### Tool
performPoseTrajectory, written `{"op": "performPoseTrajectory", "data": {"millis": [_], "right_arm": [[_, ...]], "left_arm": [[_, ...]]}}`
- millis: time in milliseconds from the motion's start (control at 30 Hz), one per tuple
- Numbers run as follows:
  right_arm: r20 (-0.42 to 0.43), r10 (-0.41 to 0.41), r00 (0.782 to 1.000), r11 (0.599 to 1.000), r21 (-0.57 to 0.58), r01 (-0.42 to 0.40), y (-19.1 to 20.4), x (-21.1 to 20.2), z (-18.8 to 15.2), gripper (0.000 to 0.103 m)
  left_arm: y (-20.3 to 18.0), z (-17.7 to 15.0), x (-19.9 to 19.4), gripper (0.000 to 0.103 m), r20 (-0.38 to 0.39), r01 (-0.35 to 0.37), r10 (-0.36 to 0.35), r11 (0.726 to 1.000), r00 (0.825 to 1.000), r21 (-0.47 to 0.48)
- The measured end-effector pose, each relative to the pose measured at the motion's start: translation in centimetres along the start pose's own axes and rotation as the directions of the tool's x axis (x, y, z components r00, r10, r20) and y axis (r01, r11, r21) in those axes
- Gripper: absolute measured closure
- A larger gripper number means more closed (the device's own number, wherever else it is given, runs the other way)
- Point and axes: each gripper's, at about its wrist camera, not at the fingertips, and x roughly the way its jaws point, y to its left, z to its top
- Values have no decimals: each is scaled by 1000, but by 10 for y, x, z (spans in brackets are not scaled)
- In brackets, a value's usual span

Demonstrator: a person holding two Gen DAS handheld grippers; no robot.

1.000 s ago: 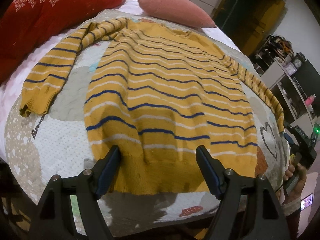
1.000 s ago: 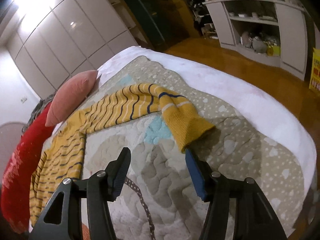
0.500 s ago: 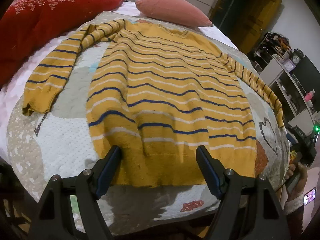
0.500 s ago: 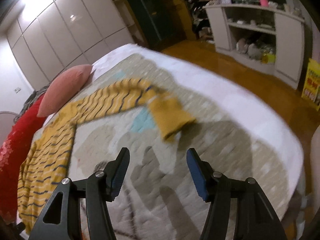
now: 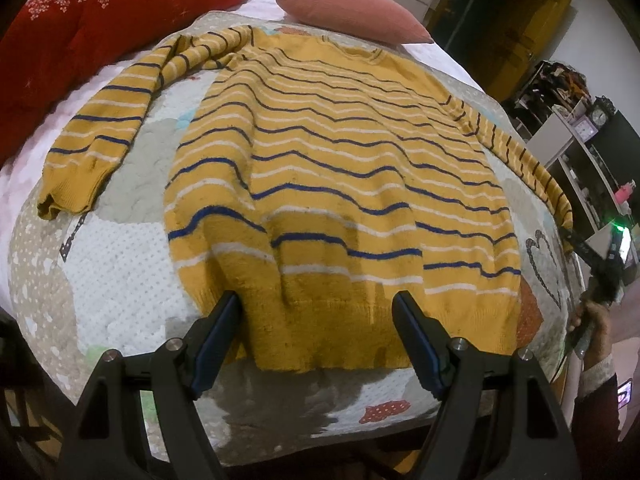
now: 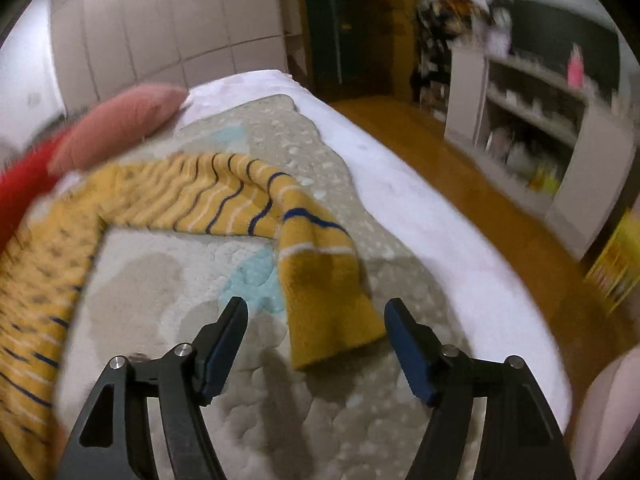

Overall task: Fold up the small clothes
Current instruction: 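Move the open right tool to the cuff of the outstretched sleeve, then grasp the cuff with the right tool and lay the sleeve across the body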

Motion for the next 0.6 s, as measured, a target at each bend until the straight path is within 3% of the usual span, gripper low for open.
{"op": "performPoseTrajectory", "data": {"millis": [33, 67, 100, 133, 300, 467, 600], "right_arm": [[-17, -59, 998, 997, -55, 58, 6, 9, 1, 42], [-31, -80, 996, 994, -82, 77, 9, 16, 2, 75], [-55, -78, 995, 993, -88, 73, 9, 21, 5, 85], [-64, -73, 995, 995, -72, 69, 6, 20, 11, 89], [-25, 171, 985, 982, 82, -168, 3, -24, 63, 91], [29, 405, 914, 906, 120, -405, 59, -74, 132, 91], [-14, 545, 839, 837, 74, -542, 154, -84, 169, 91]], "left_arm": [[1, 0, -1, 26, 0, 4, -4, 1000, 1000, -3], [2, 0, -2, 26, 2, 12, -12, 1000, 1000, -8], [3, 0, -4, 26, 6, 20, -20, 1000, 1000, -14], [7, 0, -7, 26, 13, 33, -33, 999, 999, -24], [30, 0, -19, 26, 59, 78, -73, 994, 996, -78], [59, -3, -36, 26, 119, 113, -99, 987, 988, -119], [93, -9, -58, 26, 186, 84, -55, 984, 981, -156]]}}
